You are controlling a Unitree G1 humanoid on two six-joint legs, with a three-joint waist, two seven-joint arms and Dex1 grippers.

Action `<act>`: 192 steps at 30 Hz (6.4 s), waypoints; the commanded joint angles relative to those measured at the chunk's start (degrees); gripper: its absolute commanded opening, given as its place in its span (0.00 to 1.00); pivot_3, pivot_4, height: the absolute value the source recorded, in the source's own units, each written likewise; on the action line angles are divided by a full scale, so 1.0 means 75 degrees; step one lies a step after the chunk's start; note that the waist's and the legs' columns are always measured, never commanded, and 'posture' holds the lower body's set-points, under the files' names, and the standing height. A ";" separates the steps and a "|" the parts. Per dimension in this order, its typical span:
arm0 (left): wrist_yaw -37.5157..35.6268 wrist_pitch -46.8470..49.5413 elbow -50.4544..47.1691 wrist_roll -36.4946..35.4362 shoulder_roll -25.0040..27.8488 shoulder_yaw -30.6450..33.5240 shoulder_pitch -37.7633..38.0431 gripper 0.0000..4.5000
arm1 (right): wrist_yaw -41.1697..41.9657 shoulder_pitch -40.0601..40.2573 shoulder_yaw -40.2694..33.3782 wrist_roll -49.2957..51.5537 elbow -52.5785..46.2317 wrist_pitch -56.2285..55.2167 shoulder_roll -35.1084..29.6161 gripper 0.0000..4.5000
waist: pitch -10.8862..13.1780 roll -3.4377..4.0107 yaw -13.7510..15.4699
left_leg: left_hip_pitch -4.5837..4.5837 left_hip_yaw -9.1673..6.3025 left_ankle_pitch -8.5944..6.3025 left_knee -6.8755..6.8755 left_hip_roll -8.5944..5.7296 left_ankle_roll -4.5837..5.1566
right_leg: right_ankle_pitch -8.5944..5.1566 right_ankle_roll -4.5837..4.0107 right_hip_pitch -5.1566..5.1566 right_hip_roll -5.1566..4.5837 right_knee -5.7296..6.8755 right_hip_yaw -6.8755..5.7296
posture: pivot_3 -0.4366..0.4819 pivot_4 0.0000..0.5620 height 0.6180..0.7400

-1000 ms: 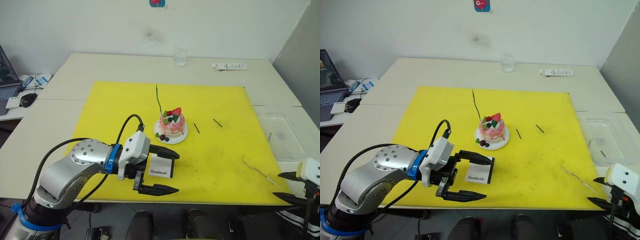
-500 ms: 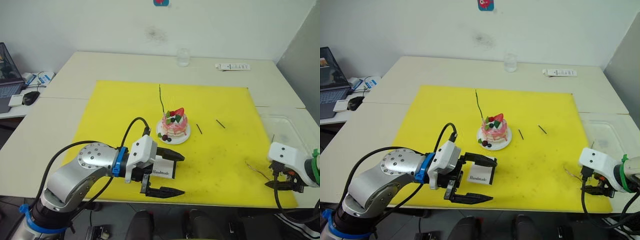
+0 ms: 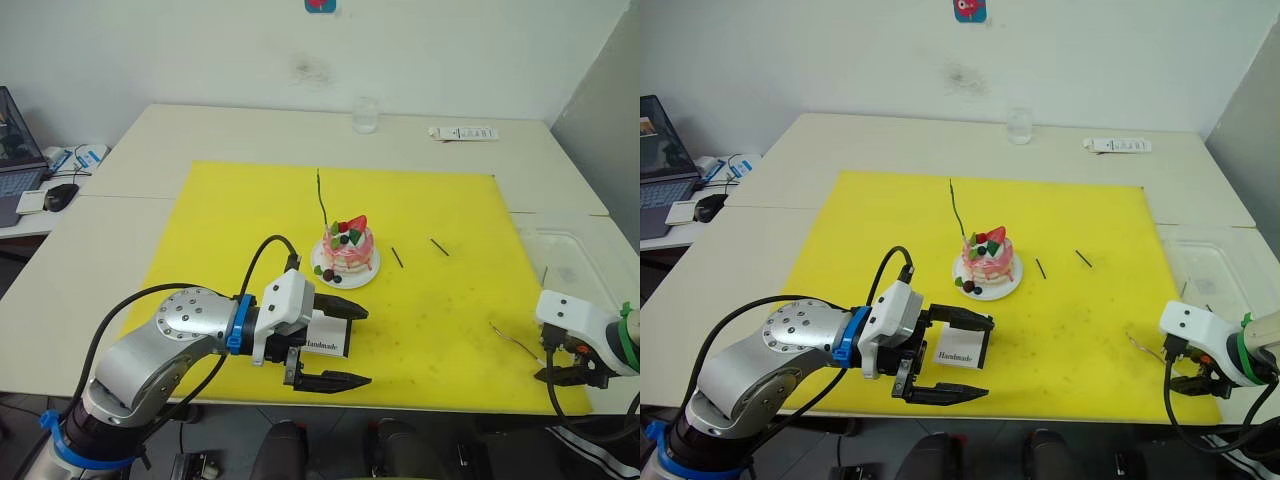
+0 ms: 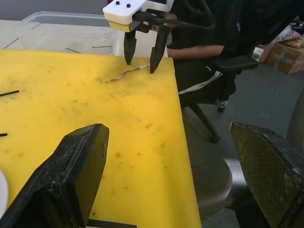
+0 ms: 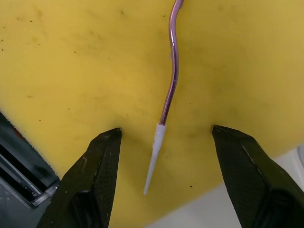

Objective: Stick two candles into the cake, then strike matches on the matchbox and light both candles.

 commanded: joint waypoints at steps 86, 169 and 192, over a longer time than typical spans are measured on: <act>0.1831 0.0120 0.0467 -0.0551 -0.0318 0.2208 -0.0034 1.00 | -0.4105 -0.2796 0.0993 -0.0842 0.4282 -0.8296 0.9945 0.01 | 0.0008 -0.0006 -0.0044 | -0.0023 0.0022 0.0001 -0.0008 0.0014 -0.0002 | 0.0029 -0.0045 -0.0065 0.0023 0.0035 0.0044 | 0.48 0.27 1.00; 0.3087 0.7205 0.4326 -0.3221 -0.0825 0.2377 -0.1213 1.00 | -0.0825 -0.3226 0.3074 -0.1386 0.0668 -0.3967 0.5493 0.01 | 0.0008 -0.0011 -0.0011 | -0.0024 0.0009 0.0002 -0.0002 0.0006 -0.0002 | 0.0014 -0.0016 -0.0064 0.0024 0.0034 0.0031 | 0.48 0.27 1.00; 0.3395 0.7232 0.4184 -0.2888 -0.1453 0.2603 -0.0697 1.00 | -0.0603 -0.4009 0.4009 -0.2288 0.1417 -0.4038 0.6739 0.01 | -0.0012 -0.0008 -0.0005 | -0.0009 0.0004 0.0005 0.0000 0.0005 -0.0003 | 0.0020 -0.0009 -0.0048 -0.0003 0.0038 0.0026 | 0.48 0.27 1.00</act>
